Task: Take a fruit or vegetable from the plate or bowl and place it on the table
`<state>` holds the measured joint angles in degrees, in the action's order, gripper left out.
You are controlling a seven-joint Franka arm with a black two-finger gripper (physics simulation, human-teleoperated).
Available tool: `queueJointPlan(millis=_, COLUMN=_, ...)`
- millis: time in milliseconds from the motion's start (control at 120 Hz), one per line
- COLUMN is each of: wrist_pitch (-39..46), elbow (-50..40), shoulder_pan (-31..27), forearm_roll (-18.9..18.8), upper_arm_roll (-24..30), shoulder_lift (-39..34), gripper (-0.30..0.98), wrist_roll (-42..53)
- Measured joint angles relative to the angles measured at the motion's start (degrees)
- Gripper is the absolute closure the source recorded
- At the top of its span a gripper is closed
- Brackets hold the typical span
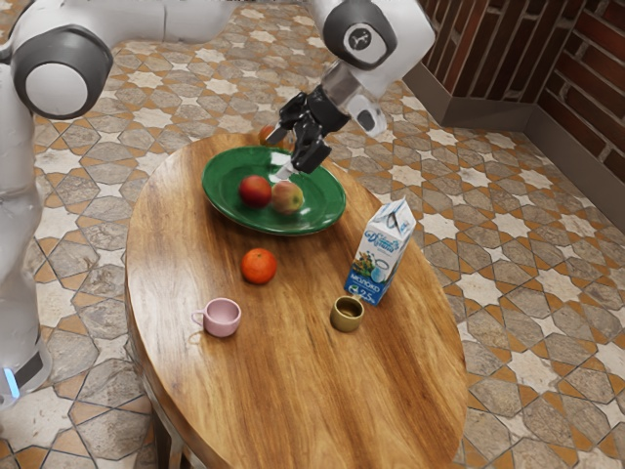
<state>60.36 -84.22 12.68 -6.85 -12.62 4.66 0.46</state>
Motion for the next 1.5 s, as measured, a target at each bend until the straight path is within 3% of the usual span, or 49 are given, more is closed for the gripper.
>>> queueJointPlan(millis=150, wrist_pitch=13.85, elbow=-0.81, shoulder_pan=0.4, forearm_roll=-0.49, upper_arm_roll=-0.1, shoulder_lift=-0.09, gripper=0.0, wrist_roll=0.18)
queueJointPlan(millis=342, wrist_pitch=21.45, elbow=-2.75, shoulder_pan=0.83, forearm_roll=-0.21, upper_arm_roll=-0.57, shoulder_lift=-1.6, gripper=0.0, wrist_roll=0.07)
queueJointPlan(millis=442, wrist_pitch=25.23, elbow=-15.97, shoulder_pan=1.37, forearm_roll=-0.18, upper_arm_roll=-1.08, shoulder_lift=-11.04, gripper=0.0, wrist_roll=0.04)
queueJointPlan(millis=550, wrist_pitch=29.36, elbow=-28.39, shoulder_pan=-6.46, forearm_roll=-0.43, upper_arm_roll=-1.1, shoulder_lift=-20.43, gripper=0.0, wrist_roll=0.1)
queueJointPlan(millis=742, wrist_pitch=34.56, elbow=-35.91, shoulder_pan=-15.14, forearm_roll=-0.45, upper_arm_roll=-0.57, shoulder_lift=-23.7, gripper=0.0, wrist_roll=1.86)
queueJointPlan(millis=850, wrist_pitch=37.34, elbow=-37.53, shoulder_pan=-18.19, forearm_roll=-0.46, upper_arm_roll=-0.32, shoulder_lift=-24.06, gripper=0.0, wrist_roll=3.77)
queueJointPlan(millis=1108, wrist_pitch=45.05, elbow=-40.21, shoulder_pan=-18.76, forearm_roll=-0.33, upper_arm_roll=-0.03, shoulder_lift=-23.0, gripper=0.0, wrist_roll=7.39)
queueJointPlan(millis=1500, wrist_pitch=48.21, elbow=-40.26, shoulder_pan=-21.01, forearm_roll=2.16, upper_arm_roll=-0.12, shoulder_lift=-18.4, gripper=0.0, wrist_roll=10.6)
